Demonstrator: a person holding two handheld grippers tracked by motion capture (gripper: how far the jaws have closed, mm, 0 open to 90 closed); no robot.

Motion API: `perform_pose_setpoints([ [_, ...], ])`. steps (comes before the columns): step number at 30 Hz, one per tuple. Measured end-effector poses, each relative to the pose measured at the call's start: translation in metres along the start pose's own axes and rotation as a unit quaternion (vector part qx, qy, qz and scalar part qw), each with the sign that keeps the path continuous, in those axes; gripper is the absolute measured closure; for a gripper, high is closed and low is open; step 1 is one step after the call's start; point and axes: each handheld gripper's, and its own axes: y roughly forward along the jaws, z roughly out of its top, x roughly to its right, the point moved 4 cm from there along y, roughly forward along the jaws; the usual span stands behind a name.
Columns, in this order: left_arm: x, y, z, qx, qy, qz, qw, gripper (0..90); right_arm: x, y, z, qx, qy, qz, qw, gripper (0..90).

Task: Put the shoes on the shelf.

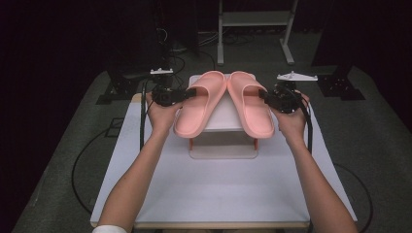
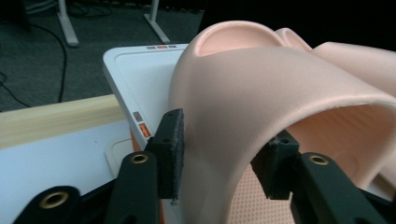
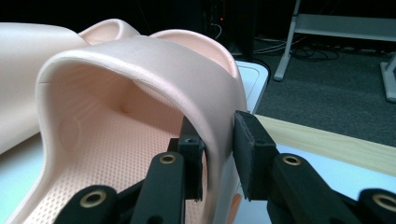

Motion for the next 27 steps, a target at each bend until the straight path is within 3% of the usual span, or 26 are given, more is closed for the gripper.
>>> perform_pose_setpoints([
  [11, 0.008, 0.005, 0.005, 0.002, 0.008, 0.002, 1.0000, 54.0, -0.002, 0.004, 0.005, 0.000, -0.009, -0.010, 0.9999, 72.7],
  [27, 0.004, 0.019, 0.009, 0.008, -0.023, 0.009, 0.9997, 52.2, 0.001, 0.019, 0.007, -0.002, -0.010, -0.013, 0.9999, 71.6],
])
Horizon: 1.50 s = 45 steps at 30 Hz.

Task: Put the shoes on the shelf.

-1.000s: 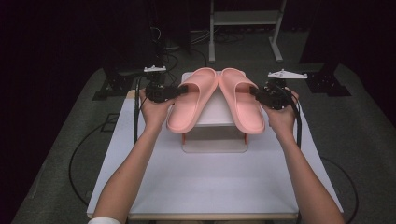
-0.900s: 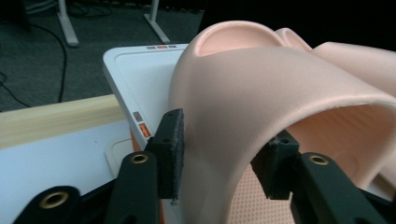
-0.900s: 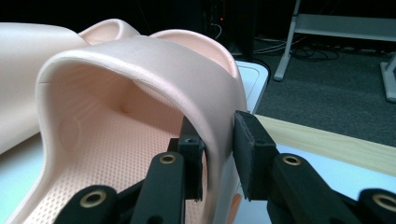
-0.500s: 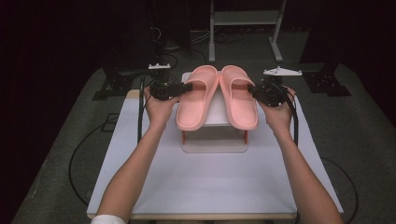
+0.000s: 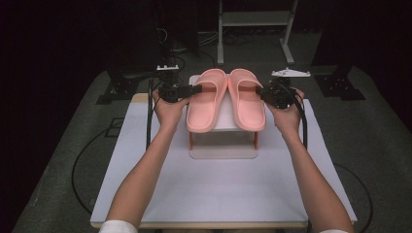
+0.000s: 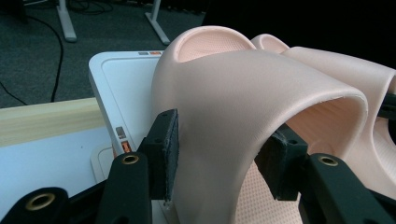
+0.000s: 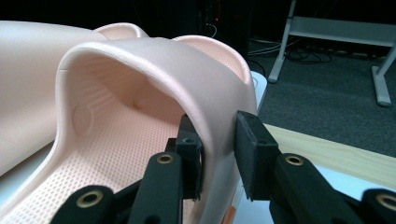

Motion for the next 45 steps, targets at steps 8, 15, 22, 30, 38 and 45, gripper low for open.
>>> perform_pose_setpoints([
  [8, -0.008, 0.004, 0.002, 0.011, -0.017, 0.011, 0.9997, 52.8, 0.000, 0.008, 0.005, -0.004, -0.004, -0.002, 1.0000, 71.0],
  [15, -0.012, 0.002, 0.000, 0.013, -0.014, 0.024, 0.9995, 51.9, -0.003, 0.008, 0.005, -0.008, -0.012, -0.007, 0.9999, 69.8],
  [22, -0.012, 0.001, -0.002, 0.017, -0.017, 0.028, 0.9993, 51.1, -0.005, 0.004, 0.002, -0.007, -0.009, -0.009, 0.9999, 69.7],
  [30, -0.009, 0.000, -0.002, 0.015, -0.012, 0.031, 0.9994, 51.2, -0.007, 0.003, 0.002, -0.006, -0.002, -0.009, 0.9999, 69.8],
  [38, -0.003, 0.006, -0.001, 0.014, -0.008, 0.026, 0.9995, 51.4, -0.010, 0.007, 0.003, -0.003, 0.007, -0.015, 0.9999, 68.9],
  [45, -0.001, 0.013, 0.001, 0.011, -0.003, 0.022, 0.9997, 51.8, -0.013, 0.015, 0.006, -0.001, 0.016, -0.019, 0.9997, 67.4],
])
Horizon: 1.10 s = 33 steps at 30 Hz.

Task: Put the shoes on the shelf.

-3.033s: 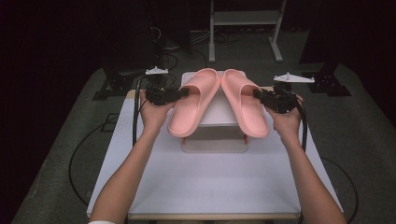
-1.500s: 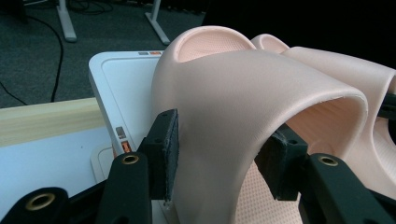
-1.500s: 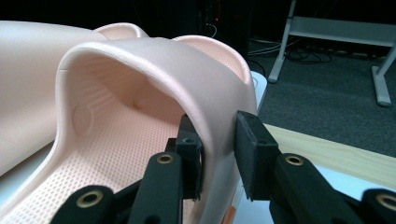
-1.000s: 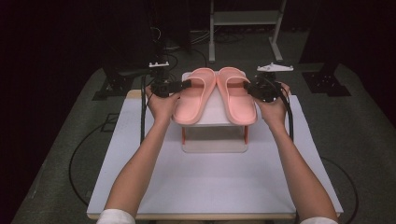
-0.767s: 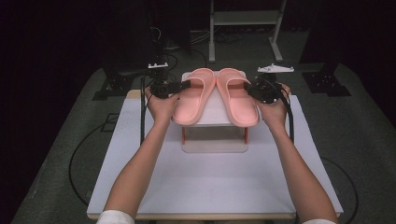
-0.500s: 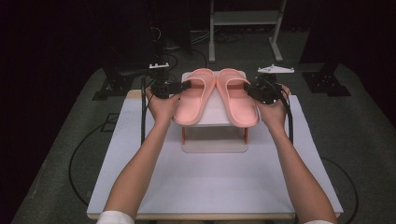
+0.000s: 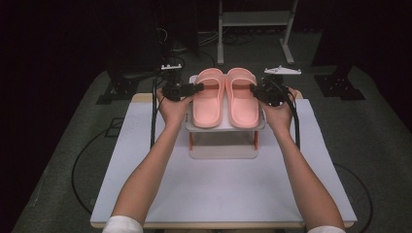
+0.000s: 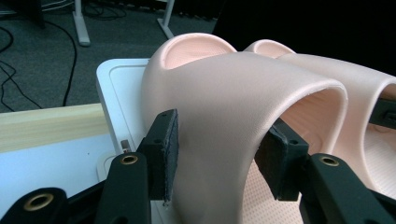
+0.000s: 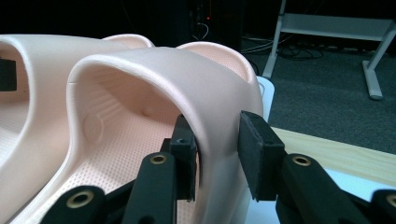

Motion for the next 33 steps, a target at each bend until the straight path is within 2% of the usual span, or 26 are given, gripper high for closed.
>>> perform_pose_setpoints([
  [5, -0.002, 0.002, 0.000, 0.001, 0.000, -0.005, 1.0000, 52.2, -0.001, 0.005, 0.001, 0.002, 0.005, -0.006, 1.0000, 67.4],
  [12, -0.001, 0.003, 0.001, 0.001, 0.005, -0.002, 1.0000, 52.1, -0.004, 0.009, 0.004, 0.000, 0.000, -0.014, 0.9999, 67.3],
  [19, -0.001, 0.003, 0.001, -0.001, 0.011, -0.001, 0.9999, 52.0, -0.003, 0.010, 0.004, -0.001, 0.003, -0.010, 0.9999, 66.6],
  [25, -0.001, 0.001, 0.000, 0.003, 0.012, -0.008, 0.9999, 49.5, 0.000, 0.007, 0.002, -0.002, 0.010, 0.007, 0.9999, 63.1],
  [33, 0.003, -0.007, -0.003, 0.006, 0.019, -0.015, 0.9997, 46.0, 0.007, -0.005, -0.002, 0.001, 0.022, 0.031, 0.9993, 56.7],
])
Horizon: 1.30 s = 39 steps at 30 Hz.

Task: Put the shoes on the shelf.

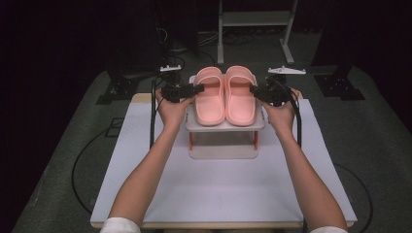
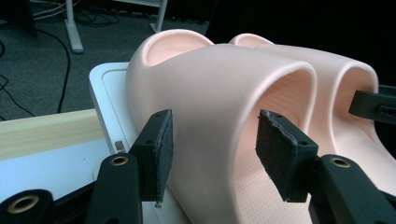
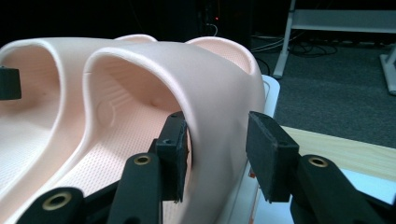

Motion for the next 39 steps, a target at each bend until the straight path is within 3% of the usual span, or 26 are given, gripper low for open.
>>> perform_pose_setpoints([
  [13, 0.010, -0.026, -0.013, 0.012, 0.008, -0.024, 0.9996, 43.3, -0.002, -0.020, -0.011, 0.004, 0.000, 0.045, 0.9990, 50.9],
  [26, 0.016, -0.052, -0.024, 0.018, 0.022, -0.040, 0.9988, 40.8, -0.001, -0.038, -0.022, 0.007, -0.002, 0.057, 0.9983, 48.2],
  [39, 0.017, -0.065, -0.037, 0.025, 0.025, -0.048, 0.9982, 38.3, 0.002, -0.051, -0.030, 0.008, 0.006, 0.065, 0.9978, 46.4],
])
